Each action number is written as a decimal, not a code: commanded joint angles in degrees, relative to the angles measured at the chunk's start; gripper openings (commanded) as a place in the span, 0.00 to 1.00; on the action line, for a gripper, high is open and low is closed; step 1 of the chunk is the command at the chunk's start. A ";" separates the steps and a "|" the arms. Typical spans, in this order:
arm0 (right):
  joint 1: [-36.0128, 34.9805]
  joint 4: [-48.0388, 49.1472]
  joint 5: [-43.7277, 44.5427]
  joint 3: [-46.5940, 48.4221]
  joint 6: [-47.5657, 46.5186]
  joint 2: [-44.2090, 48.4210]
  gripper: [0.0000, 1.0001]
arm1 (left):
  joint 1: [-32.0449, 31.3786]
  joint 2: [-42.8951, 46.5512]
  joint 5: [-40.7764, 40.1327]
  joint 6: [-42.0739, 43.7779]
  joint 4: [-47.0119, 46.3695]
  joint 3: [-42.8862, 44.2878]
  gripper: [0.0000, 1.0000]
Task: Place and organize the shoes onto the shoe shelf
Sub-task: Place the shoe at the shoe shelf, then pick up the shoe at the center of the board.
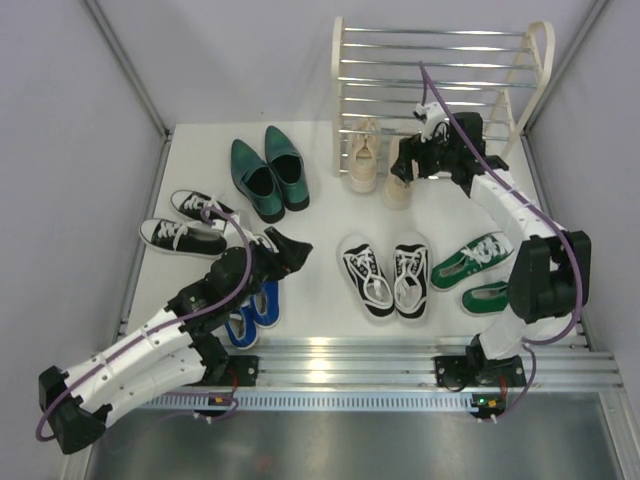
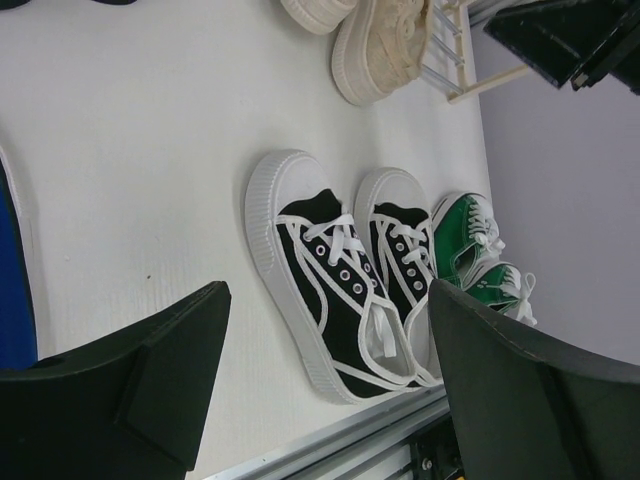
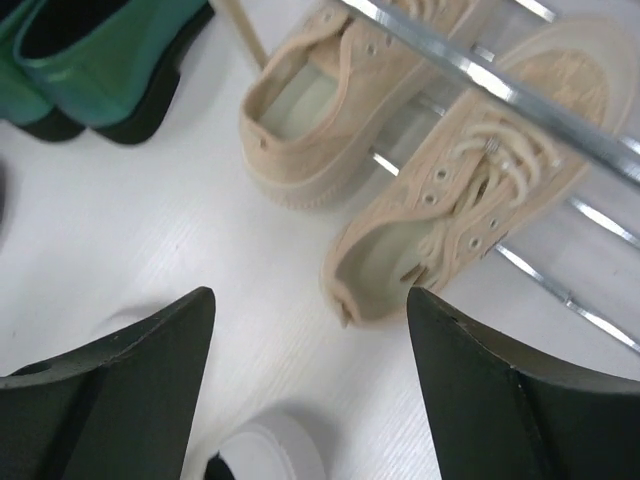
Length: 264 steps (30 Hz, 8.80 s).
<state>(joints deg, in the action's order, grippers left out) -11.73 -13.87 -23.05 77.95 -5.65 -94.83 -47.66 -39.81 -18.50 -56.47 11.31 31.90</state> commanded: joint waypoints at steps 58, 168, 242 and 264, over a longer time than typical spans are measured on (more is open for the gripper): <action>2.67 13.25 -1.73 -1.93 8.29 -8.53 0.00 | 0.29 -3.43 2.24 1.45 -7.18 -0.08 0.86; 8.39 -27.53 -26.70 -17.66 -25.81 25.74 0.73 | 21.03 -33.04 0.93 -0.40 37.82 14.77 0.43; -7.44 29.71 -34.34 -16.53 60.43 19.50 0.00 | 2.57 -22.59 26.07 8.21 -11.58 27.60 0.10; -6.11 5.52 -44.45 -18.27 25.26 24.78 0.00 | 6.35 -13.09 30.00 11.47 -32.46 9.68 0.98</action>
<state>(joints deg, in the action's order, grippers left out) -17.23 -8.34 -64.77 59.44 23.29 -72.49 -41.45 -52.69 5.39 -43.97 -4.34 42.83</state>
